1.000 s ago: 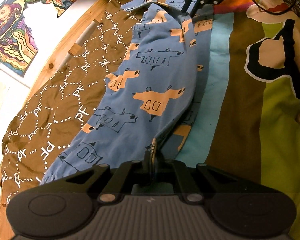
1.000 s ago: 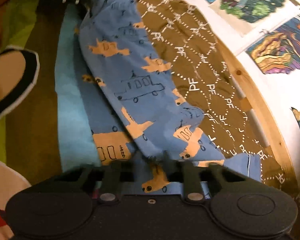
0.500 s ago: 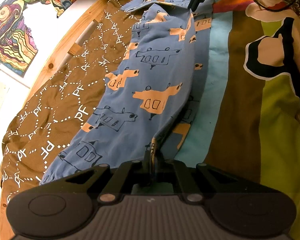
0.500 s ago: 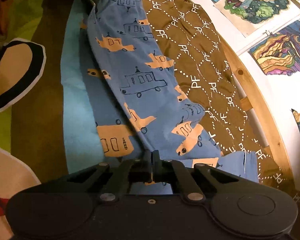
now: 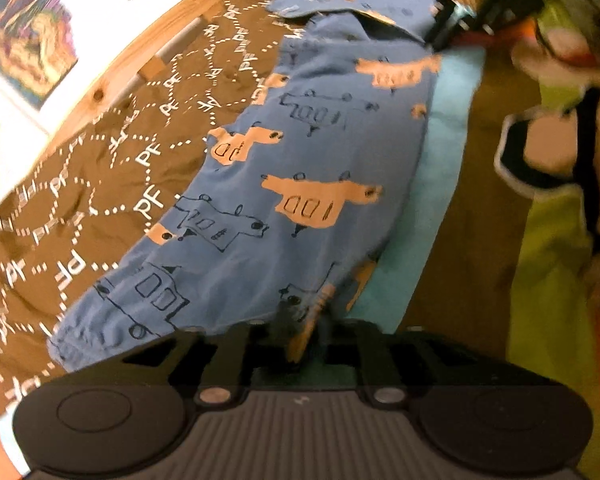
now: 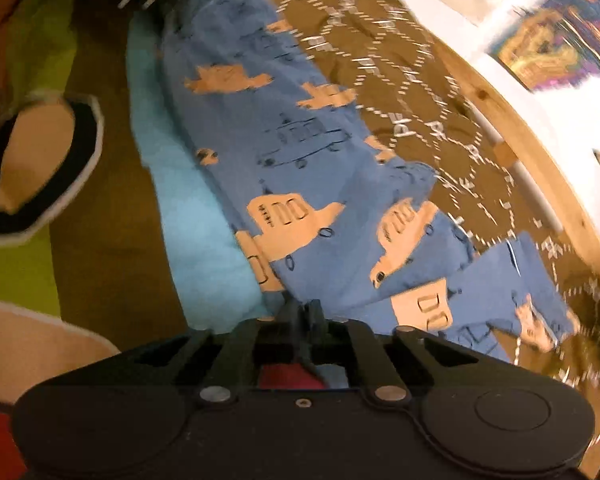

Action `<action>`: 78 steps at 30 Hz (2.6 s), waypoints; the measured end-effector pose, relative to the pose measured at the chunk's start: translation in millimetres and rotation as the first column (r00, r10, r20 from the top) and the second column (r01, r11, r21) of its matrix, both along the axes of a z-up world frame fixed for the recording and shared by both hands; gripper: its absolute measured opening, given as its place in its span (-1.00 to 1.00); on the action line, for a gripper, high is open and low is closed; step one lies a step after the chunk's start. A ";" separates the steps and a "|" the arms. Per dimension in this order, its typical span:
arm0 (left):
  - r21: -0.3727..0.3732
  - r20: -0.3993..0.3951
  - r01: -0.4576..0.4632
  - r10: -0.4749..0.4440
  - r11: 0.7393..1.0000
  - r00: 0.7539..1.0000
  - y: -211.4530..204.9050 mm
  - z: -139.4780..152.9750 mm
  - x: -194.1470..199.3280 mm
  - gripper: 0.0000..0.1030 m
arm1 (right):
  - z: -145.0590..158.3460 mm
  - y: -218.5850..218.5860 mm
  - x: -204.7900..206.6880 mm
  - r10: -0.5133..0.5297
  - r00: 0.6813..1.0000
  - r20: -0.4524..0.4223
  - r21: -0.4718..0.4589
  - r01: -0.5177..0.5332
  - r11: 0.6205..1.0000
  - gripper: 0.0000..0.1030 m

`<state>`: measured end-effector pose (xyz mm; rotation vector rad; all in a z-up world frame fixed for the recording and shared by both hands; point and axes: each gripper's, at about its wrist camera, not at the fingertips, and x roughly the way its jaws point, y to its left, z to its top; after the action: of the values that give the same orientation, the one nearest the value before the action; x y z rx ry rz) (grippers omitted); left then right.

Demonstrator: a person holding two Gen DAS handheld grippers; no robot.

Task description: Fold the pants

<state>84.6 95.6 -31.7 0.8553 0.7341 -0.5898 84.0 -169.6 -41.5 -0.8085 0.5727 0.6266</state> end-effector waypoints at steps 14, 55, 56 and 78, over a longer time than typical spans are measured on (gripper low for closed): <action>-0.492 -0.085 -0.122 0.092 0.862 0.992 -87.3 32.8 19.7 0.46 | 42.4 -95.6 -19.8 -0.477 0.873 -0.106 0.439 0.471 0.765 0.51; -0.579 -0.189 -0.211 0.122 0.788 0.974 -217.6 -12.9 79.6 -1.00 | 90.9 -87.0 175.1 -0.583 0.745 -0.323 0.434 0.664 0.608 -0.97; -0.574 -0.176 -0.197 0.115 0.795 0.978 -218.9 -10.9 76.0 -1.00 | 95.3 -99.4 161.9 -0.595 0.734 -0.329 0.481 0.672 0.563 -0.97; -0.415 -0.079 -0.087 0.059 0.905 0.995 -242.2 -26.7 49.9 -1.00 | 35.2 -195.6 22.5 -0.765 0.561 -0.316 0.582 0.751 0.311 -0.40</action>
<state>134.6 -146.6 -58.4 0.4092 0.6621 -0.6799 106.5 -365.2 -6.3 0.2233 0.5795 -0.1192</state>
